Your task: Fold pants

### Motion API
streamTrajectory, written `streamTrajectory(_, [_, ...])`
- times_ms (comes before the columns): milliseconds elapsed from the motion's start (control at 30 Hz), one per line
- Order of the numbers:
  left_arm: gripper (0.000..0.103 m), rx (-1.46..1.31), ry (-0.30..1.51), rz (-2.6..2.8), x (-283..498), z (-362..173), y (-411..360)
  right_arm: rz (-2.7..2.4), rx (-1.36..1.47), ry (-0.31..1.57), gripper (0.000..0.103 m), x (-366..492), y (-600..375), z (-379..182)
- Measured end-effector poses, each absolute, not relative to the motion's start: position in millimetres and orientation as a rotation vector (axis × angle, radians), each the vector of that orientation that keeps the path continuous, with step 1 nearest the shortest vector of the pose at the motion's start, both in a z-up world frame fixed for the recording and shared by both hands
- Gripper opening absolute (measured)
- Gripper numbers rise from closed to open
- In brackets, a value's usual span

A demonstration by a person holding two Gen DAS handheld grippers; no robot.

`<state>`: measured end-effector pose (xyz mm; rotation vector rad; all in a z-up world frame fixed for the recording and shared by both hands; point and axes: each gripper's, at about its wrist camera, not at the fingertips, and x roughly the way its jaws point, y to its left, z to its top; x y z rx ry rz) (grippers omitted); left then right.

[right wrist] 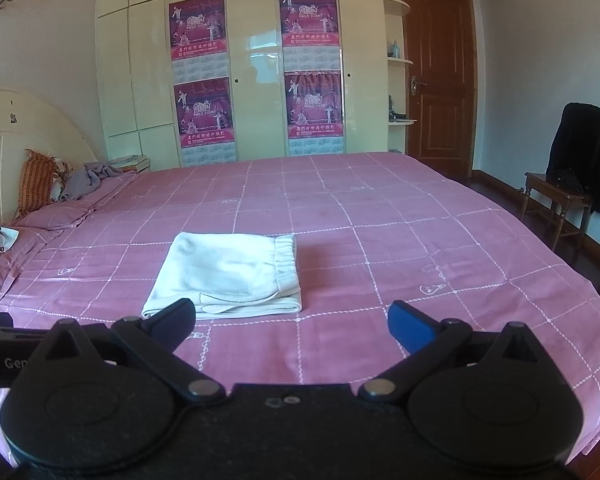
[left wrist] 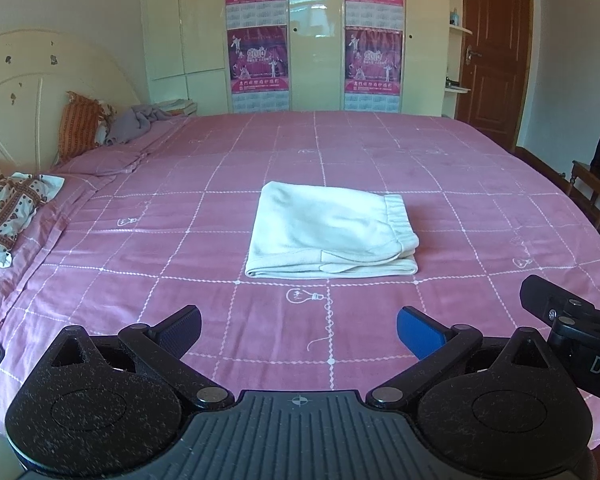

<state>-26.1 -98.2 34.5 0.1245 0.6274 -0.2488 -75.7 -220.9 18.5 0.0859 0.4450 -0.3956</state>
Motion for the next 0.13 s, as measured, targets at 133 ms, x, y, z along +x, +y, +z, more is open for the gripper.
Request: streamTrajectory(133, [0.103,0.134,0.642,-0.267,-19.2,32.0,-104.6,-0.399,0.096,0.444,0.103,-74.9,-223.7,17.2])
